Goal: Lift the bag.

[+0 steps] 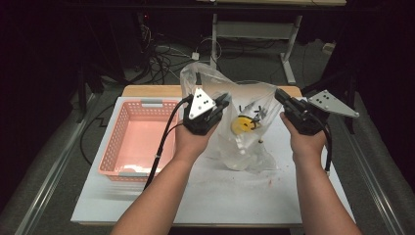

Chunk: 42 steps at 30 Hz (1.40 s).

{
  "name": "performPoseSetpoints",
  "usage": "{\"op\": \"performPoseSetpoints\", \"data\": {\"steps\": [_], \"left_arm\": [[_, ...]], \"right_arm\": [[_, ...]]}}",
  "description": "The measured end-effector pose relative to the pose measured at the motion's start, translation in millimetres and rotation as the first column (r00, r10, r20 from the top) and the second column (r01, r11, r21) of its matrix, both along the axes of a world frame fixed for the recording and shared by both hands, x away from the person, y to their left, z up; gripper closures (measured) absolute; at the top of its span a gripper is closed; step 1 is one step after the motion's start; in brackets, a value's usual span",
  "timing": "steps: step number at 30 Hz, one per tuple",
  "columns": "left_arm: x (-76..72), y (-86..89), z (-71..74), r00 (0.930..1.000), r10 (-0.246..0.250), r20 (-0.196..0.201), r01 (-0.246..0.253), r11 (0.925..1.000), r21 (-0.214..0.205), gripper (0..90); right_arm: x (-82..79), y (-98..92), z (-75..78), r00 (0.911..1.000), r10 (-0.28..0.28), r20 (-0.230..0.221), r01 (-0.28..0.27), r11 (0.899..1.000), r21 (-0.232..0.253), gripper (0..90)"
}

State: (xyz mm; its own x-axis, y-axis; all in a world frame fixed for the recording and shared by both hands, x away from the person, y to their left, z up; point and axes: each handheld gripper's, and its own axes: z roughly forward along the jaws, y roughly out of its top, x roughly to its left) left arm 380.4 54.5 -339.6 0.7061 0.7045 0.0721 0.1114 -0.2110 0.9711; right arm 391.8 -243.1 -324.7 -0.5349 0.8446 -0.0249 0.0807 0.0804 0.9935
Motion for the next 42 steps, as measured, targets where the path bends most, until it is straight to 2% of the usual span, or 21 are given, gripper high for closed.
{"op": "performPoseSetpoints", "data": {"steps": [3, 5, 9, 11, 15, 18, 20, 22, 25, 27, 28, 30, 32, 34, 35, 38, 40, 42], "left_arm": [[-10.3, 9.7, -13.8, 0.9984, -0.012, -0.055, 0.010, 0.9997, -0.024, 71.1], [-18.1, 17.6, -20.8, 0.9970, -0.014, -0.077, 0.011, 0.9994, -0.033, 66.5], [-40.0, 33.6, -34.4, 0.9907, -0.037, -0.131, 0.033, 0.9990, -0.031, 56.3], [-52.5, 43.4, -41.9, 0.9872, -0.036, -0.155, 0.029, 0.9985, -0.047, 50.9], [-73.2, 62.7, -55.2, 0.9763, -0.035, -0.214, 0.027, 0.9990, -0.036, 40.8], [-86.4, 76.8, -64.4, 0.9654, -0.025, -0.260, 0.015, 0.9991, -0.040, 33.4], [-92.5, 83.3, -68.9, 0.9620, -0.011, -0.273, 0.009, 0.9999, -0.011, 28.9], [-95.5, 88.7, -73.7, 0.9571, -0.008, -0.290, 0.009, 1.0000, 0.003, 24.8], [-95.5, 91.9, -80.8, 0.9478, -0.001, -0.319, 0.011, 0.9996, 0.027, 18.8], [-95.5, 92.3, -84.7, 0.9440, -0.003, -0.330, 0.017, 0.9991, 0.038, 14.1], [-95.5, 92.3, -86.4, 0.9417, -0.006, -0.336, 0.021, 0.9989, 0.042, 12.3], [-95.6, 91.3, -89.1, 0.9369, -0.002, -0.350, 0.021, 0.9986, 0.049, 4.6], [-96.7, 91.5, -90.0, 0.9370, 0.000, -0.349, 0.019, 0.9986, 0.049, 0.0], [-97.8, 93.1, -90.0, 0.9392, 0.002, -0.343, 0.012, 0.9991, 0.040, 0.0], [-98.1, 94.3, -89.6, 0.9421, 0.016, -0.335, 0.001, 0.9987, 0.052, 0.0], [-98.0, 99.8, -87.7, 0.9429, 0.032, -0.332, -0.019, 0.9990, 0.040, 0.0], [-98.5, 102.8, -86.1, 0.9465, 0.046, -0.320, -0.034, 0.9985, 0.044, 0.0], [-98.7, 104.4, -85.6, 0.9466, 0.051, -0.318, -0.040, 0.9983, 0.042, 0.0]], "right_arm": [[10.8, -2.0, -15.3, 0.9982, -0.027, -0.053, 0.025, 0.998, -0.051, 90.0], [15.7, -4.4, -24.3, 0.9958, -0.043, -0.081, 0.037, 0.997, -0.071, 90.0], [20.1, -12.0, -39.4, 0.9903, -0.063, -0.124, 0.053, 0.995, -0.081, 90.0], [17.3, -16.7, -43.4, 0.9890, -0.061, -0.135, 0.052, 0.996, -0.069, 89.9], [1.9, -23.9, -43.5, 0.9906, -0.016, -0.136, 0.013, 0.999, -0.029, 77.2], [-18.1, -29.4, -37.9, 0.9934, 0.021, -0.113, -0.021, 1.000, 0.003, 69.0], [-31.3, -32.7, -34.4, 0.9945, 0.043, -0.095, -0.043, 0.999, 0.002, 64.2], [-44.2, -36.6, -32.7, 0.9937, 0.061, -0.094, -0.060, 0.998, 0.016, 58.3], [-57.1, -41.6, -33.3, 0.9932, 0.073, -0.091, -0.072, 0.997, 0.012, 51.8], [-64.4, -44.7, -35.4, 0.9930, 0.076, -0.091, -0.076, 0.997, 0.007, 46.9], [-68.2, -46.1, -37.4, 0.9918, 0.073, -0.105, -0.072, 0.997, 0.017, 43.7], [-71.7, -48.9, -42.0, 0.9914, 0.079, -0.105, -0.079, 0.997, 0.003, 37.0], [-74.3, -50.4, -46.8, 0.9910, 0.080, -0.108, -0.079, 0.997, 0.007, 29.1], [-75.1, -50.1, -51.4, 0.9896, 0.081, -0.119, -0.081, 0.997, 0.005, 19.5], [-75.3, -49.3, -53.9, 0.9885, 0.078, -0.130, -0.079, 0.997, -0.003, 14.8], [-73.8, -47.2, -62.2, 0.9830, 0.079, -0.166, -0.083, 0.996, -0.019, 0.4], [-72.4, -47.3, -66.4, 0.9805, 0.082, -0.179, -0.087, 0.996, -0.023, 0.2], [-72.0, -47.3, -69.2, 0.9789, 0.077, -0.189, -0.083, 0.996, -0.020, 0.2]]}}
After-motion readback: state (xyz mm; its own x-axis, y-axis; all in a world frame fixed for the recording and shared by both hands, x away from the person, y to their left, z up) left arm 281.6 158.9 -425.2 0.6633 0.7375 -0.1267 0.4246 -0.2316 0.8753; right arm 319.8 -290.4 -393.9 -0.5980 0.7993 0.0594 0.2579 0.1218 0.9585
